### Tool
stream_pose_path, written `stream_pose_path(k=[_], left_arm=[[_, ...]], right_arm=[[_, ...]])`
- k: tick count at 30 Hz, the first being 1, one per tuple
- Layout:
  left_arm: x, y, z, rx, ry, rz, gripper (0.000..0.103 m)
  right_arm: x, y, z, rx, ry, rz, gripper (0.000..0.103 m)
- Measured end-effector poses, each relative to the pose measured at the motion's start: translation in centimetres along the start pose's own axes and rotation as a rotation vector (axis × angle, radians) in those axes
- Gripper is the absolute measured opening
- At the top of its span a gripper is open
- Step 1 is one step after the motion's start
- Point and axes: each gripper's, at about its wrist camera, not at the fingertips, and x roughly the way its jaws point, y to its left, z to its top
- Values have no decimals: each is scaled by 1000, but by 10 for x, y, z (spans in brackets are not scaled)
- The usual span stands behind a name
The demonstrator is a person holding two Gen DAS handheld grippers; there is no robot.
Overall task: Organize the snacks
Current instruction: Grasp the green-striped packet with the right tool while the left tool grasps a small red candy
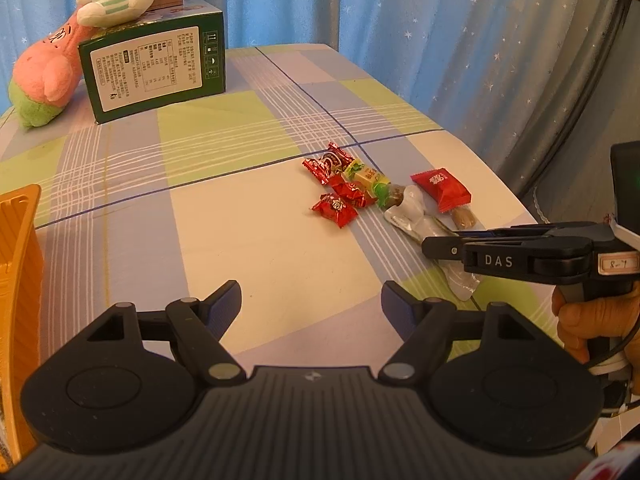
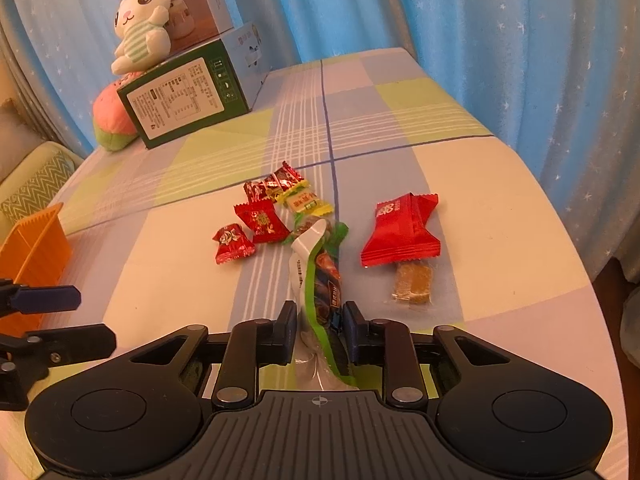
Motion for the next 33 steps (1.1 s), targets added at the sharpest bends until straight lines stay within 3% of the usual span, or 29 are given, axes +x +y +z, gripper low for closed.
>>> stream_pose_path(k=[11, 16, 18, 22, 33], left_arm=[[36, -1, 16, 13, -47, -21, 70], [60, -1, 26, 26, -49, -51, 54], [68, 0, 29, -2, -44, -83, 42], [78, -2, 34, -50, -54, -118, 40], [103, -10, 44, -37, -50, -19, 32]], right_arm=[[-23, 10, 1, -30, -101, -37, 22], [-26, 9, 2, -38, -125, -52, 22], [-27, 7, 3, -28, -134, -57, 22], [-26, 4, 5, -17, -136, -71, 22], [-25, -4, 6, 15, -132, -90, 22]])
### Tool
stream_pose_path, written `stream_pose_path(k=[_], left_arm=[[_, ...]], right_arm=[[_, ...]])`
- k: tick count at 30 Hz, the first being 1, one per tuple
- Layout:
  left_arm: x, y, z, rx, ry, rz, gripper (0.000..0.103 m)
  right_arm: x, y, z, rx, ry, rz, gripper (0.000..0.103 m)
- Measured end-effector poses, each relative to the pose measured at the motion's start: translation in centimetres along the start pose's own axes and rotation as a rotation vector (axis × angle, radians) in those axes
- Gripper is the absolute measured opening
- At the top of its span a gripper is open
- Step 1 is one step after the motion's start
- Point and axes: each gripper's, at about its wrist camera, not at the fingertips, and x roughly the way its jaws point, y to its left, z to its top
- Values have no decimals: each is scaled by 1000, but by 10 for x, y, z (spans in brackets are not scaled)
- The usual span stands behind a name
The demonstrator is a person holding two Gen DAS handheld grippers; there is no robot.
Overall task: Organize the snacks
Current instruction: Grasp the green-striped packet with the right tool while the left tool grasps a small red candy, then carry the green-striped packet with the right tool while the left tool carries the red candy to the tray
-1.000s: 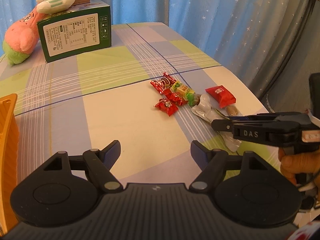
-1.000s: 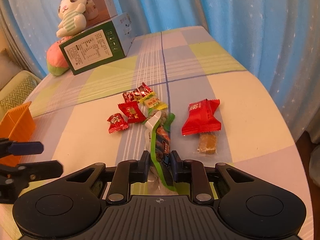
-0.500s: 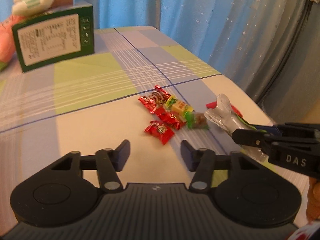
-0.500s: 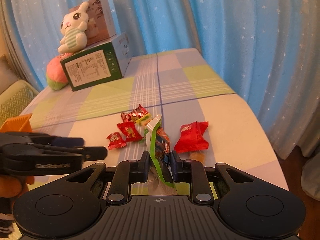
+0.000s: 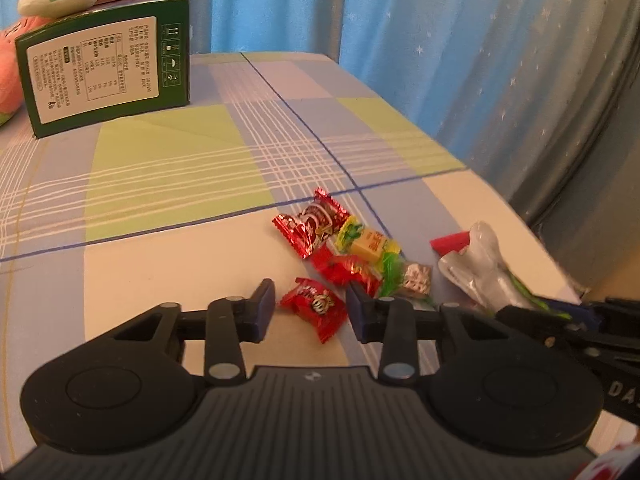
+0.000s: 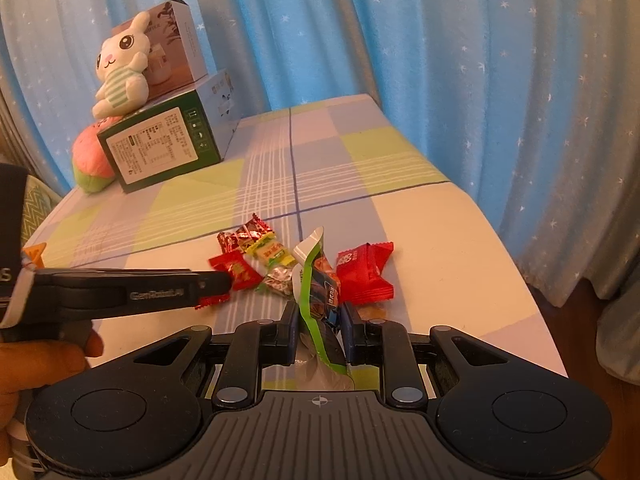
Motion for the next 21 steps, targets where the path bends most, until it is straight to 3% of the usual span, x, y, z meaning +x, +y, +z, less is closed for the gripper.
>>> stream_pose_path(k=[11, 21], left_arm=[[-21, 11, -18, 45, -5, 23, 19], [-58, 15, -36, 11, -3, 39, 18]], right_arm=[[2, 8, 1, -19, -6, 16, 22], [-3, 22, -1, -66, -12, 23, 22]])
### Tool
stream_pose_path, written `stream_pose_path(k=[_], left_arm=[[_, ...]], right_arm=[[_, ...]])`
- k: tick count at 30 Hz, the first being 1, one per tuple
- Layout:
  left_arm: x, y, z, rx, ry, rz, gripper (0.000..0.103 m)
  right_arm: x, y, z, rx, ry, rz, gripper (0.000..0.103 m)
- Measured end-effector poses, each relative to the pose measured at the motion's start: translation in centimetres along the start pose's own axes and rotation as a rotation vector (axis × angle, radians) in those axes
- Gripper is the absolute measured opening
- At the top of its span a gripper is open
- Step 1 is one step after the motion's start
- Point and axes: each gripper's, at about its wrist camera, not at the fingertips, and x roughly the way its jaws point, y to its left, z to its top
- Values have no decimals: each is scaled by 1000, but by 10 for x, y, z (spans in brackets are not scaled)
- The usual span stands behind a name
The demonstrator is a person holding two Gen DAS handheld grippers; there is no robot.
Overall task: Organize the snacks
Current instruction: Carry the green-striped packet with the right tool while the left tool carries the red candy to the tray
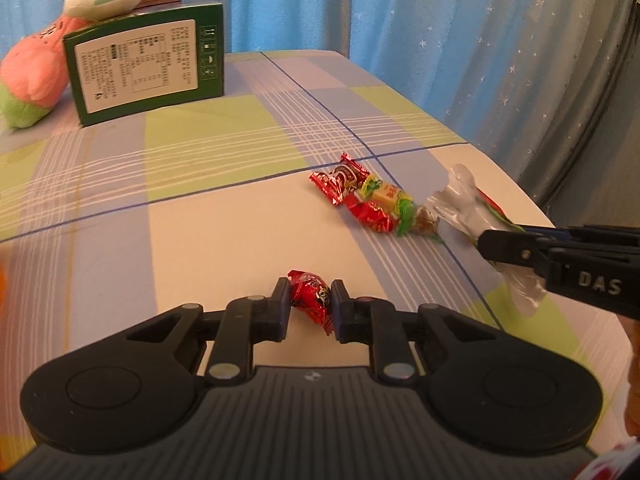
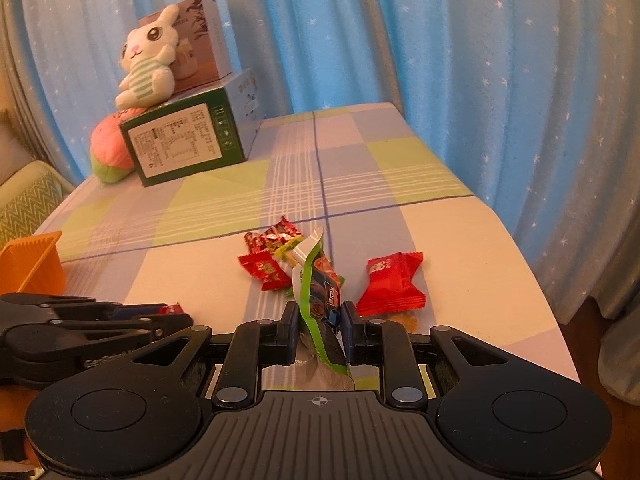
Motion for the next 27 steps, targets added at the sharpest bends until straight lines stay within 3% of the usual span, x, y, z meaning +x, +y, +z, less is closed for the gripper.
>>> stream_pose_path(k=[9, 22, 27], left_arm=[[-53, 4, -15, -32, -2, 15, 18], [-134, 25, -46, -84, -5, 30, 18], [-163, 37, -52, -103, -24, 55, 18]], right_arm=[[-24, 33, -16, -47, -3, 4, 22], [-83, 73, -42, 46, -4, 10, 22], [-103, 97, -47, 27, -12, 28, 22]])
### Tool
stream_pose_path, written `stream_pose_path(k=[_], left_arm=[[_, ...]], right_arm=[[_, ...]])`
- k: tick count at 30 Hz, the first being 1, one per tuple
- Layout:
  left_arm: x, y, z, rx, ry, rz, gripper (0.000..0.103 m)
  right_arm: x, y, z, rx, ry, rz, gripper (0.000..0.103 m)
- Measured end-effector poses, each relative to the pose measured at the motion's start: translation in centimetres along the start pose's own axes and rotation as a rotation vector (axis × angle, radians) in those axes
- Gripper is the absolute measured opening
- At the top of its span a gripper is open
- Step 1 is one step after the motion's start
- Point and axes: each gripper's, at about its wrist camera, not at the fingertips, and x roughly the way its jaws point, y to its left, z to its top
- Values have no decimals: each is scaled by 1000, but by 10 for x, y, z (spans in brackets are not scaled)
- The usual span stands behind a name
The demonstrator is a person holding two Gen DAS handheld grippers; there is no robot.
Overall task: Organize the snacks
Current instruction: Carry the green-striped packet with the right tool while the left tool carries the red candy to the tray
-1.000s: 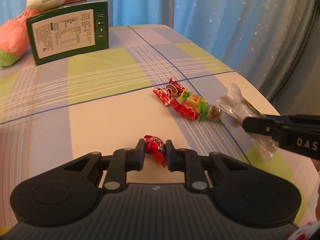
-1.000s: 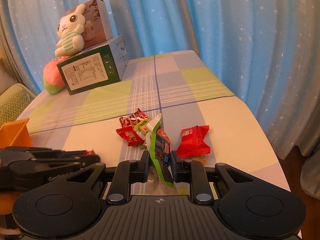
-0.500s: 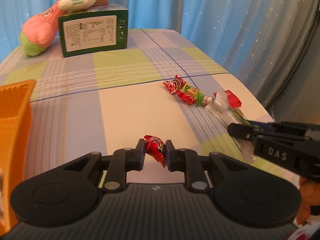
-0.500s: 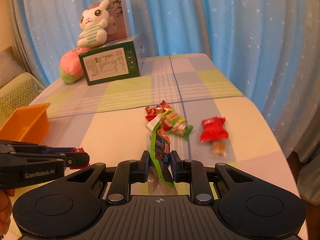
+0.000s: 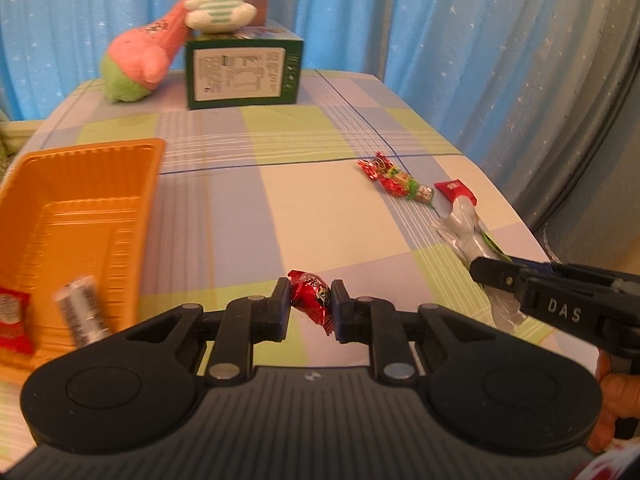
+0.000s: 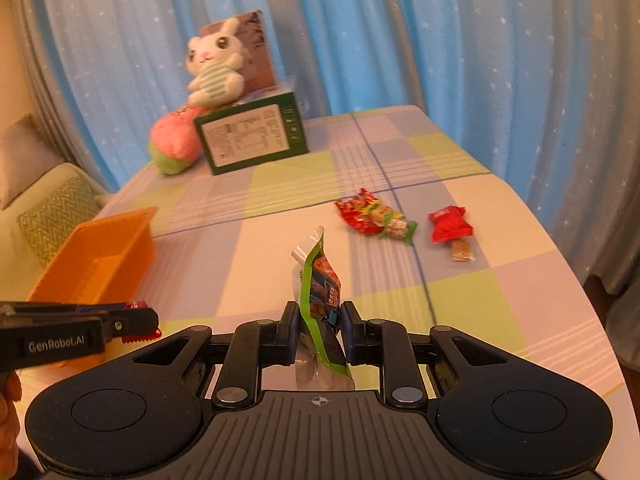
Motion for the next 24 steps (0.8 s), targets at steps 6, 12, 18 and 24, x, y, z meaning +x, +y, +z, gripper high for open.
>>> stream_pose_path(k=[6, 12, 18, 24], left_arm=[[-30, 16, -2, -18, -22, 27, 18], [-53, 35, -4, -43, -44, 52, 18], [-69, 58, -8, -68, -56, 66, 18], [-83, 90, -8, -90, -64, 99, 18]], right_arm=[[-13, 33, -4, -38, -9, 38, 22], [-19, 65, -5, -87, -8, 81, 22], [-18, 96, -2, -115, 0, 133, 22], [-10, 129, 5, -138, 4, 189, 22]])
